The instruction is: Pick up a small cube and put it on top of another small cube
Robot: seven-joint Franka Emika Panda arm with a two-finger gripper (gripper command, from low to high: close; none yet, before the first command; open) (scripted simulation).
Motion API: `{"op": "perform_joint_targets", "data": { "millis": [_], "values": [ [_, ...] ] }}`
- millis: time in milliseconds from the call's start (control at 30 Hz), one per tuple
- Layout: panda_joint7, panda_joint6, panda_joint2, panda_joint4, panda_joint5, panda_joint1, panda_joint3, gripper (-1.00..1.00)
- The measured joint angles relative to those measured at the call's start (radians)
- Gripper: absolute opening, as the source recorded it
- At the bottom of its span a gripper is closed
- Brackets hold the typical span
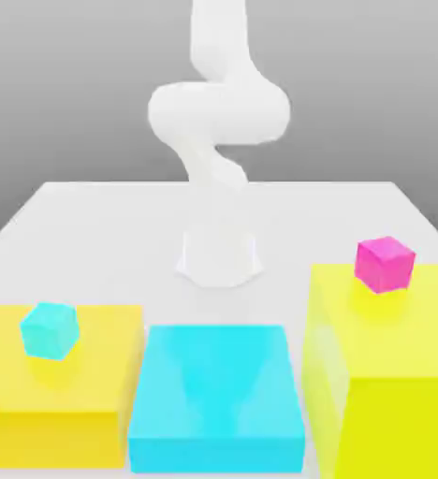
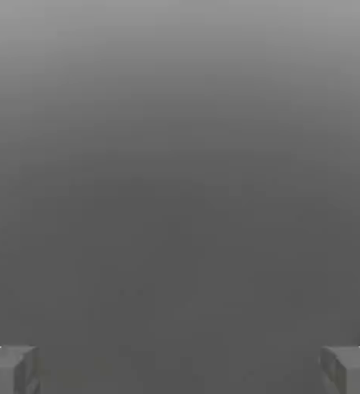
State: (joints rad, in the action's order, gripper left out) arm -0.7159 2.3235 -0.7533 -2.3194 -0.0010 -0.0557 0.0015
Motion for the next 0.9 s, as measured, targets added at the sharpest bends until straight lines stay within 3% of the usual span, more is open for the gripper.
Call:
{"op": "perform_joint_targets", "data": {
  "millis": [900],
  "values": [
    [1.179, 0.317, 0.610, -0.256, 0.082, -0.638, 0.060, 0.00]
  ]
}}
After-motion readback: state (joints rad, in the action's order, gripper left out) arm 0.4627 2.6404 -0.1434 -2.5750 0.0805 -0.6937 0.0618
